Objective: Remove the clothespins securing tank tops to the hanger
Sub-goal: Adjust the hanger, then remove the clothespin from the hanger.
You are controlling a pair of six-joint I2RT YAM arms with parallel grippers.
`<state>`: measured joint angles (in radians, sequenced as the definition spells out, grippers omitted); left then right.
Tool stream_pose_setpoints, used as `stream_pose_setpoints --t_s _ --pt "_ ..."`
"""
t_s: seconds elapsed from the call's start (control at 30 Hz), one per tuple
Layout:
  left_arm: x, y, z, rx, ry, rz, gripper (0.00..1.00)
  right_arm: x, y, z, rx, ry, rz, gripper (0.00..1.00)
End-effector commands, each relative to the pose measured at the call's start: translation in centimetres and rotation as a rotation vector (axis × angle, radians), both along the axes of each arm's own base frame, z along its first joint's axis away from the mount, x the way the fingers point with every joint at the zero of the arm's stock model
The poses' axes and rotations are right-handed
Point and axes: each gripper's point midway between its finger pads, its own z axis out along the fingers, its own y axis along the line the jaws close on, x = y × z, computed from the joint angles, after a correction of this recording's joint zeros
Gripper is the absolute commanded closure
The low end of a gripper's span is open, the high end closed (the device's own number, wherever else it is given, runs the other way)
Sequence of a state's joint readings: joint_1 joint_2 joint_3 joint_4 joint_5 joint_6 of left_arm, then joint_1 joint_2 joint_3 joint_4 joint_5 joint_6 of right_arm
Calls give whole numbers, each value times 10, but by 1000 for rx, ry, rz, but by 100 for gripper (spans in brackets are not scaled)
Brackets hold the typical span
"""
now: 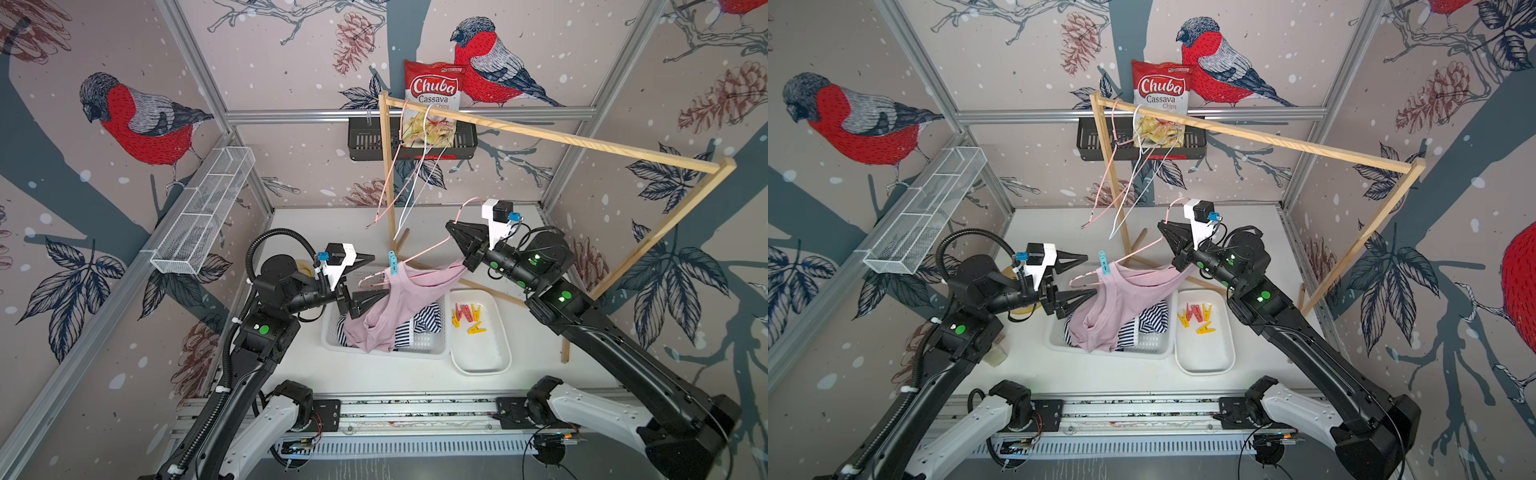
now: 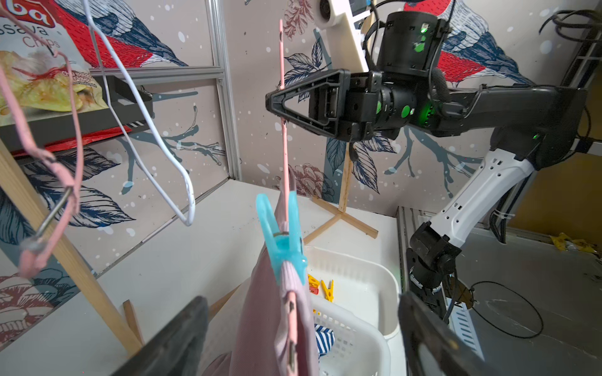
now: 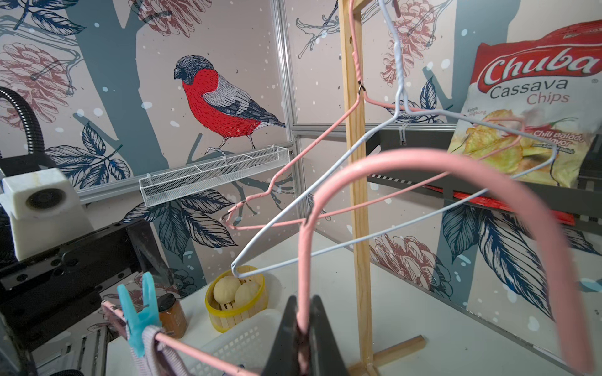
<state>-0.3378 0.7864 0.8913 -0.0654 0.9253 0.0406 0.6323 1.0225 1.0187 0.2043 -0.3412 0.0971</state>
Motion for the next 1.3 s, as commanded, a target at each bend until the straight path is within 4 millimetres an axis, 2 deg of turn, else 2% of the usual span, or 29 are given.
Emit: stream_pose_setpoints --t_s 0.0,0.17,0.43,0.7,0.87,1.0,1.1,1.13,1.27 --pt "-7 -3 12 -10 -35 -53 2 -17 4 7 -12 -56 101 100" --pt "-1 -8 12 7 -10 -81 2 -13 7 2 -32 -34 103 100" --pt "14 -12 12 -14 55 -72 16 1 15 -3 -63 -27 -4 100" --pt "17 -10 12 -7 61 -34 21 6 14 -3 -67 -32 -35 100" --pt "25 -13 9 -2 80 -10 32 6 16 -4 -66 -27 -35 100" --pt "33 -18 -2 19 114 -2 36 5 16 -3 -64 -30 -31 100" --pt "34 -21 -6 23 127 -16 44 5 14 -1 -62 -36 -38 100" --pt "32 -21 5 14 105 -21 45 5 14 -1 -63 -37 -40 100" --pt "33 -21 6 9 99 -19 57 5 15 -4 -70 -32 -36 100"
